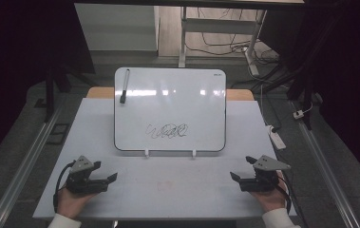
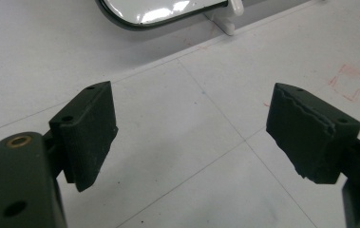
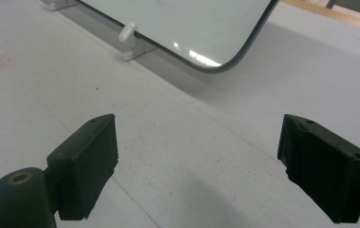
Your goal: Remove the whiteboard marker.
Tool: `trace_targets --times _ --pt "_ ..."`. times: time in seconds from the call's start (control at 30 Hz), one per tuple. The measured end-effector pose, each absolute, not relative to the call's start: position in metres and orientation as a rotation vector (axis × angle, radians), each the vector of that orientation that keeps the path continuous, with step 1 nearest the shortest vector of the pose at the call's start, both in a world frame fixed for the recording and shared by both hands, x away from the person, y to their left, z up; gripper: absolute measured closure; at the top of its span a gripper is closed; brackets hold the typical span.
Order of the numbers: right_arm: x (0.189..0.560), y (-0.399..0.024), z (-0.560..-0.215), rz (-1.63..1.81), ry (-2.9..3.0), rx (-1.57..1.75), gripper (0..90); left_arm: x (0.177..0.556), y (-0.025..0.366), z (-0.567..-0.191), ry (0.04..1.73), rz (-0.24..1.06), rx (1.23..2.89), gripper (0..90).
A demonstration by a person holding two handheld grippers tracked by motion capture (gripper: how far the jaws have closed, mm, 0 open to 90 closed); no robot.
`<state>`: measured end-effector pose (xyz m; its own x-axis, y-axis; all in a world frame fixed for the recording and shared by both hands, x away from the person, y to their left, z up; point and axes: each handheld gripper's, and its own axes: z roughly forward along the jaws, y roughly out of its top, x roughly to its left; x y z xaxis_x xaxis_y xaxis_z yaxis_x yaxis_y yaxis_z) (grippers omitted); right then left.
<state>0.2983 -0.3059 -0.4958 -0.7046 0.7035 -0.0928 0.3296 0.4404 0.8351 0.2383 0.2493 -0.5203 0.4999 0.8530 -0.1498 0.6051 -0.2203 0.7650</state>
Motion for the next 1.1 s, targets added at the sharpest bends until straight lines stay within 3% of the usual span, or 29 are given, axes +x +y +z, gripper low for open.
trace_targets --times 0.73,1.1 --pt "0.298 -0.305 -0.501 1.199 2.297 0.865 18.0 0.239 0.246 -0.510 1.210 0.413 1.919 19.5" --pt "0.294 -0.306 -0.499 1.216 2.255 0.889 19.9 0.249 0.237 -0.485 1.200 0.461 1.901 21.7"
